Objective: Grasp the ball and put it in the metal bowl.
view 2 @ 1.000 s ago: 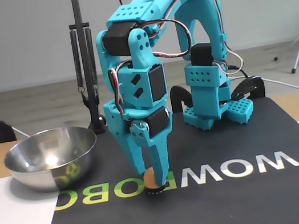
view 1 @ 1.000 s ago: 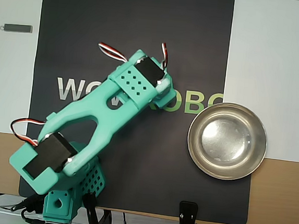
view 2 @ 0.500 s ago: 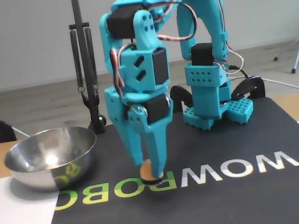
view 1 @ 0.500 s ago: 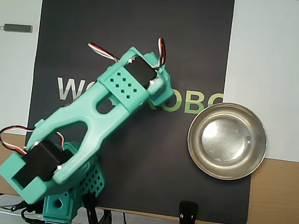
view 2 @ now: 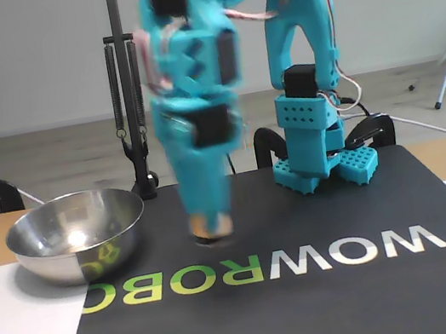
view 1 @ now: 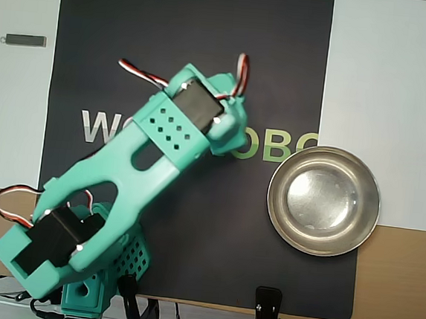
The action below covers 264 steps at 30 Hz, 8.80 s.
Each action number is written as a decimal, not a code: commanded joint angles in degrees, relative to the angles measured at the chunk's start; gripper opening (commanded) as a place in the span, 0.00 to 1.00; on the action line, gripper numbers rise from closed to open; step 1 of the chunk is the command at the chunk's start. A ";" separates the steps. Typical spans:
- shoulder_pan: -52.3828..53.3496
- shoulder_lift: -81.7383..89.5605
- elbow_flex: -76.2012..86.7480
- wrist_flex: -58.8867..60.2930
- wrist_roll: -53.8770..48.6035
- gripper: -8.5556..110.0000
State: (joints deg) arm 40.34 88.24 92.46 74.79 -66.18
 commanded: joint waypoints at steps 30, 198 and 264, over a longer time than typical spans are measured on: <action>22.06 -12.13 -18.02 0.09 7.47 0.26; 28.92 -16.87 -20.04 -1.05 -12.22 0.40; 23.91 -13.71 -19.25 -0.35 -0.26 0.07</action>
State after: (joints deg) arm 65.48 71.10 74.97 74.09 -69.70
